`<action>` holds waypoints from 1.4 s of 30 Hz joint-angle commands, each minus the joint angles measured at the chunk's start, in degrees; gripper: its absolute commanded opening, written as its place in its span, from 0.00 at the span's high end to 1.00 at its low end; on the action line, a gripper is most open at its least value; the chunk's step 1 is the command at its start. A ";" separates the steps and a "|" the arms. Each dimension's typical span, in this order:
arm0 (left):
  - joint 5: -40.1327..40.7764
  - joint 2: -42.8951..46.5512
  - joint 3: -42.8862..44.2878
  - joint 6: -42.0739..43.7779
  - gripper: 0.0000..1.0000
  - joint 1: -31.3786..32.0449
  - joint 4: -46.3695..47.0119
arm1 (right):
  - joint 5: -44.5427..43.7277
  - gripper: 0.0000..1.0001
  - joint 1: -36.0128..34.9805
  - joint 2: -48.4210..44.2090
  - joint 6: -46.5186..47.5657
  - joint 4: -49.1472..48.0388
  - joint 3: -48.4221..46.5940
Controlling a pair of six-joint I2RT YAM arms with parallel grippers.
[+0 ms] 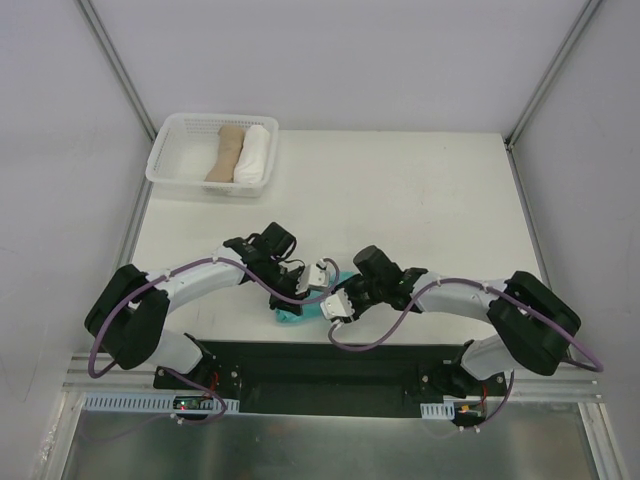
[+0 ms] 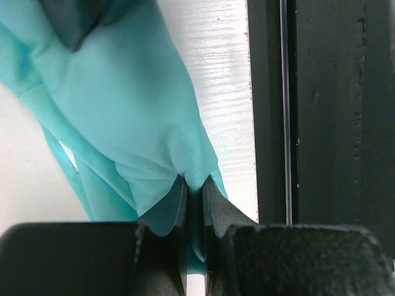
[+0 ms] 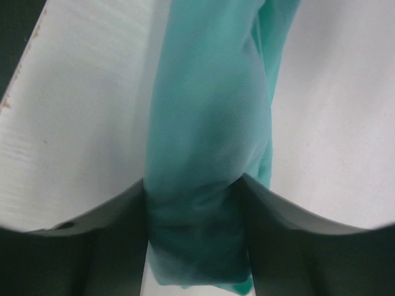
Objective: Roll the t-shirts
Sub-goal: Roll the T-shirt to the center of the board.
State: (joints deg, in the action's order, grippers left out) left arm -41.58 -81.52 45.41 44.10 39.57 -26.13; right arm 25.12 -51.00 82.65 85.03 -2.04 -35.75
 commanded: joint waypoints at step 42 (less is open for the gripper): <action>-0.09 -10.08 8.21 -4.46 0.76 -10.74 -10.53 | 16.98 0.90 18.48 48.55 -1.69 93.08 -51.86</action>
State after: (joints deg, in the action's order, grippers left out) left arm -44.93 -96.01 53.98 31.27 27.59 -31.09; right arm 47.97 -37.45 121.97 92.84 69.82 -82.54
